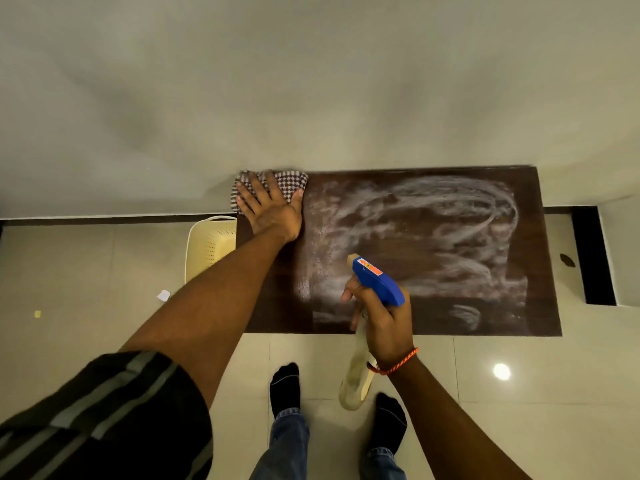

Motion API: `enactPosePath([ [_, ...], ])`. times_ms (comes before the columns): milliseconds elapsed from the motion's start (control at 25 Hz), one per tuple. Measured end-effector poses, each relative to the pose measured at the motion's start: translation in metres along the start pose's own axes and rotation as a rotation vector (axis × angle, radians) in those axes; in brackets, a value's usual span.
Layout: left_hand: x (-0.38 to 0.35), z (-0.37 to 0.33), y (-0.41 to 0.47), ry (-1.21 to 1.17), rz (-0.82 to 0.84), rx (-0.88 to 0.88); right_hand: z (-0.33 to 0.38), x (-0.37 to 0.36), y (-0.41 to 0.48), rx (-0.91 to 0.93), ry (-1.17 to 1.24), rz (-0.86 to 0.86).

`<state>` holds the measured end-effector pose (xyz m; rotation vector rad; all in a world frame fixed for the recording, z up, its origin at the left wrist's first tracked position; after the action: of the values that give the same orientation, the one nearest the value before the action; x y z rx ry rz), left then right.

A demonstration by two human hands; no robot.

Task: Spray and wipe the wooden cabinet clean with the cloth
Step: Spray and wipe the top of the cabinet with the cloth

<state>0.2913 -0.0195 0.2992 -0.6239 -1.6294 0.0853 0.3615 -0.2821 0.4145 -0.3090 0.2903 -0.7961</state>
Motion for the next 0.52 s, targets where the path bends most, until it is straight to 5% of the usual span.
enactPosePath([
  [520, -0.089, 0.056, -0.219, 0.025, -0.004, 0.005, -0.018, 0.026, -0.066, -0.034, -0.02, 0.039],
])
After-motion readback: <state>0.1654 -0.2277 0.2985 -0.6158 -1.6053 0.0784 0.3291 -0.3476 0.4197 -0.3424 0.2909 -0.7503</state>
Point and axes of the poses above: each hand's wrist, its own y-axis towards the middle knuckle, its own x-axis out of the back of the hand, z = x × y, the point moved 7 cm from there along y, towards the middle knuckle, and after that the axes turned 5 degrees about -x, right-handed, at the moved point
